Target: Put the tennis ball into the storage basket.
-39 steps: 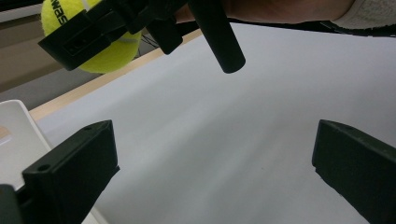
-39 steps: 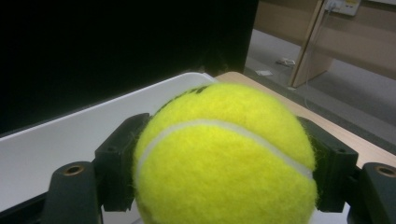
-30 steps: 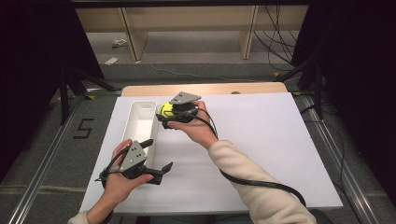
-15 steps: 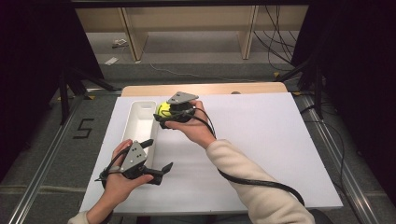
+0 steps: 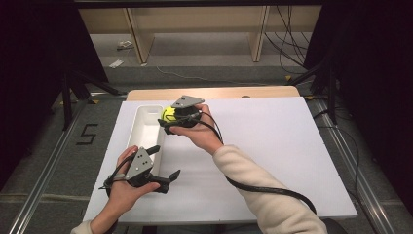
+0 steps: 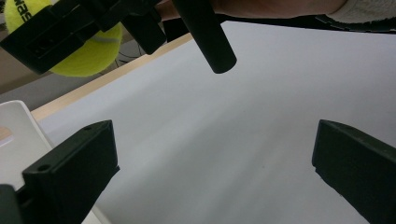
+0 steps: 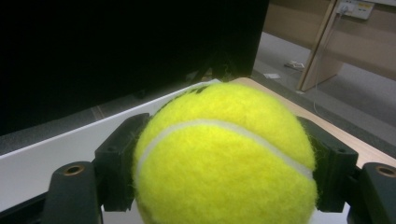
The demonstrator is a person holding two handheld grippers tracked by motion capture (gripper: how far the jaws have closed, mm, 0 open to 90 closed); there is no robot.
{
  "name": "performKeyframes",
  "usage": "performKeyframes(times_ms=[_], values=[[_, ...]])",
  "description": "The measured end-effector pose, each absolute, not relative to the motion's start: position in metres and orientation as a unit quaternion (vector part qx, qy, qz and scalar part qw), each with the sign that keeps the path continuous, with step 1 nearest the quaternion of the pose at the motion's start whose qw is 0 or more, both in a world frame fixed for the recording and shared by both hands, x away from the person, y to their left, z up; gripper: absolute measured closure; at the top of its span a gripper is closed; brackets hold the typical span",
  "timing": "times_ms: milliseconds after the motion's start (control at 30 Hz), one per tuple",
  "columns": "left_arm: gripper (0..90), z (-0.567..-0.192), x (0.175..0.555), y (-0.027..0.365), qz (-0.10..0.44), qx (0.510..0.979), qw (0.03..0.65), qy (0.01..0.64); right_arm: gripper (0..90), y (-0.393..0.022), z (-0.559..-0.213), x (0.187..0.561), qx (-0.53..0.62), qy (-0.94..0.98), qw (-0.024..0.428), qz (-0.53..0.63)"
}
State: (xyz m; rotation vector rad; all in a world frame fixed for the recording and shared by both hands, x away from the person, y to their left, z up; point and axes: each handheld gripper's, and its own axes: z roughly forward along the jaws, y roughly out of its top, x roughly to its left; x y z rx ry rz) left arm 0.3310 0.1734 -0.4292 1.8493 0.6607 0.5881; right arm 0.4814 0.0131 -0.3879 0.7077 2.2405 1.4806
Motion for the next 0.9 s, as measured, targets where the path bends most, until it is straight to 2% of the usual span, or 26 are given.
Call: performKeyframes(times_ms=[900], values=[[0.0,-0.4292,0.3310,0.1734,0.247,0.773,0.518,0.273,26.7,0.0180,-0.3869,0.4802,0.250,0.796,0.175,0.523]])
